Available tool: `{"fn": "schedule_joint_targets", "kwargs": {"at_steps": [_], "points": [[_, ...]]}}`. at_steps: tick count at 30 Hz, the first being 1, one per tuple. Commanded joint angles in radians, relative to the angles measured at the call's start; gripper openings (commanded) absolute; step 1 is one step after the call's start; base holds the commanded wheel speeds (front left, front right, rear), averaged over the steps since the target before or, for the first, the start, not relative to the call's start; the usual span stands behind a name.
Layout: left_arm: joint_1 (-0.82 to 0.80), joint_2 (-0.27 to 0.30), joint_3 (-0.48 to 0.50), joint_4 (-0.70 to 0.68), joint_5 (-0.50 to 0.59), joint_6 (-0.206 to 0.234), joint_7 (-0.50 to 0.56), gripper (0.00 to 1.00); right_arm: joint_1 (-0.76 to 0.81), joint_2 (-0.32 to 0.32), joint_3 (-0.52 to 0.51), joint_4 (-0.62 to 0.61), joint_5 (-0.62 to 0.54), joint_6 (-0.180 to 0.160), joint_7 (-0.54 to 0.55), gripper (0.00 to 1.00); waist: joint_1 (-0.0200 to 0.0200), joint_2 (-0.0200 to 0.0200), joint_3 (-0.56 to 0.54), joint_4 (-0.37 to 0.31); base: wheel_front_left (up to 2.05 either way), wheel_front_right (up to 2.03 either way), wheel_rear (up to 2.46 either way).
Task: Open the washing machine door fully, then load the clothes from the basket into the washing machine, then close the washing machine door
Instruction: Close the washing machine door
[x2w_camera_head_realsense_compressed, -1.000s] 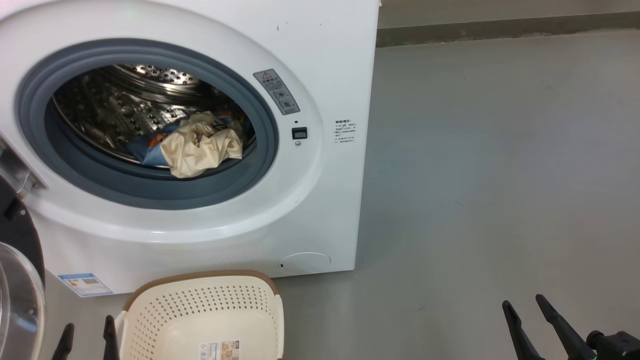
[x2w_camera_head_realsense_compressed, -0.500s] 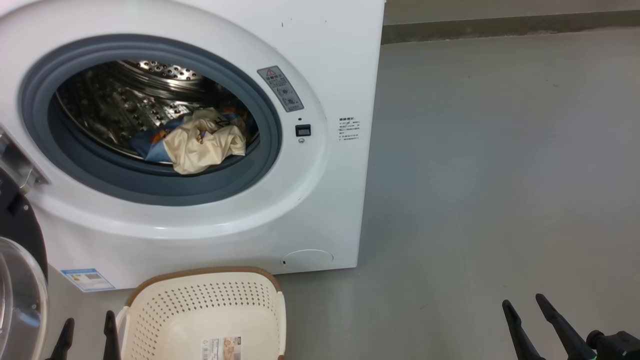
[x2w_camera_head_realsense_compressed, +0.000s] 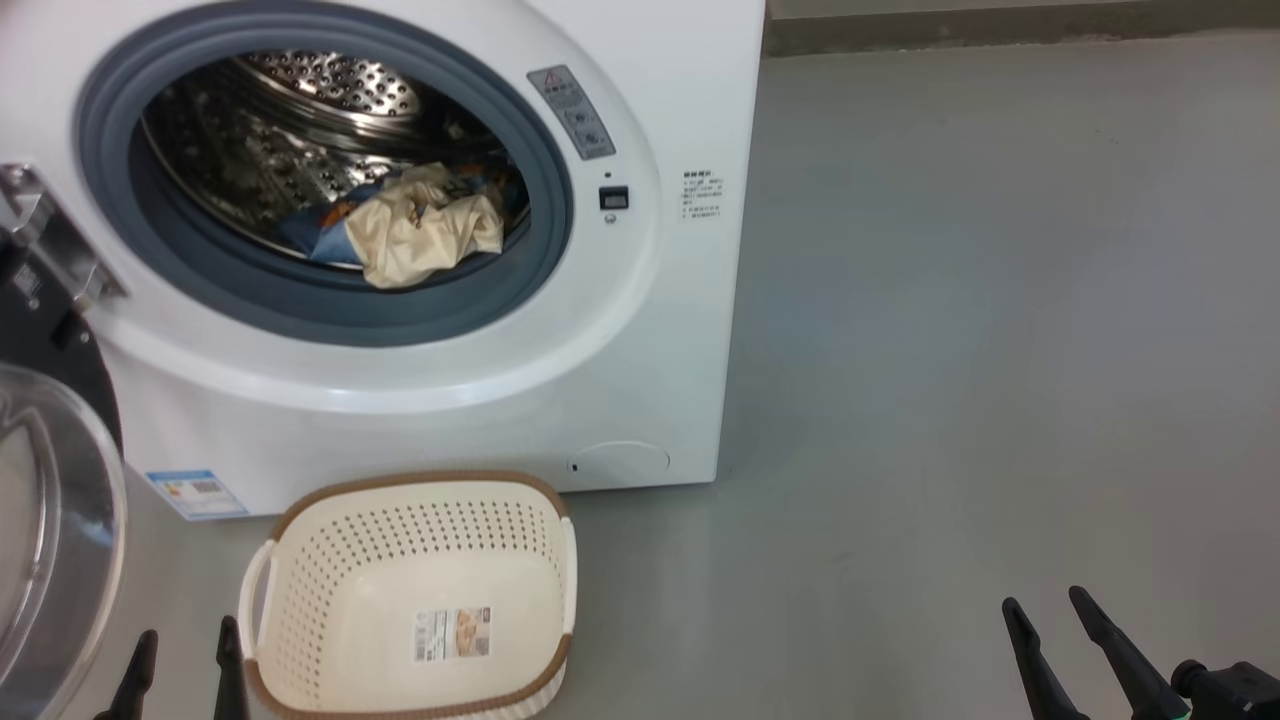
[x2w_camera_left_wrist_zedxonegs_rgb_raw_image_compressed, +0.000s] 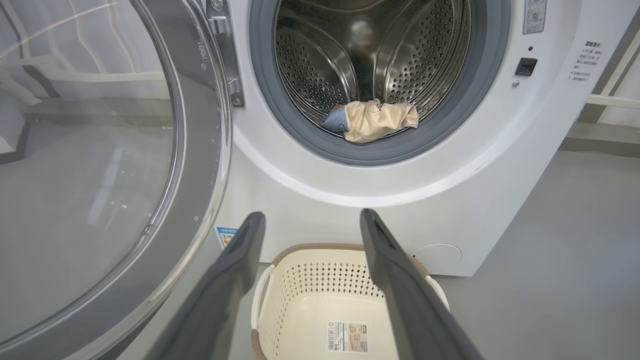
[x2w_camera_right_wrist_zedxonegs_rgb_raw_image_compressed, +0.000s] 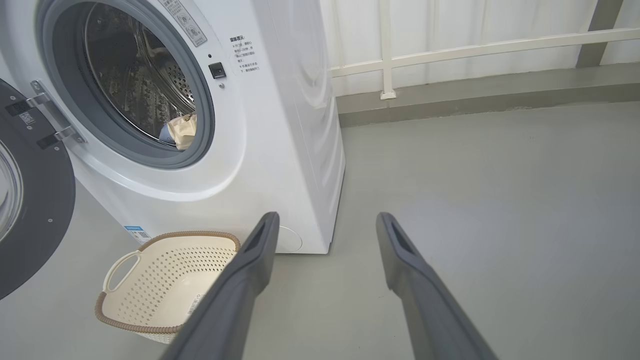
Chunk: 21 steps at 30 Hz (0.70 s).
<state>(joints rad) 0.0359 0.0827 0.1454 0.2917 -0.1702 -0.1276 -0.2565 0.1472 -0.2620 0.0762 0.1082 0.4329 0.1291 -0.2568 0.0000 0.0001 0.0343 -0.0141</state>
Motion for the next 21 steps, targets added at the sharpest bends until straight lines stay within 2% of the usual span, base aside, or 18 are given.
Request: {"fn": "schedule_joint_targets", "kwargs": {"at_steps": [1,10,21], "points": [[-0.031,0.015,0.030,-0.028,-0.004,-0.003,-0.005,1.00,-0.006,-0.022,0.010,-0.024,-0.005,0.002,-0.005,1.00,0.0000,-0.0001,0.002,0.004,-1.40,1.40,0.00],[-0.027,0.013,0.027,-0.047,-0.011,-0.003,-0.005,1.00,-0.010,-0.028,0.016,-0.025,-0.004,0.002,-0.005,1.00,0.0000,-0.0001,0.004,0.012,-1.04,1.04,0.00],[-0.028,0.011,0.016,-0.050,-0.012,-0.003,-0.005,1.00,-0.019,-0.027,0.030,-0.023,-0.005,0.002,-0.005,1.00,0.0000,-0.0001,0.010,0.036,-0.07,0.07,0.00]]}}
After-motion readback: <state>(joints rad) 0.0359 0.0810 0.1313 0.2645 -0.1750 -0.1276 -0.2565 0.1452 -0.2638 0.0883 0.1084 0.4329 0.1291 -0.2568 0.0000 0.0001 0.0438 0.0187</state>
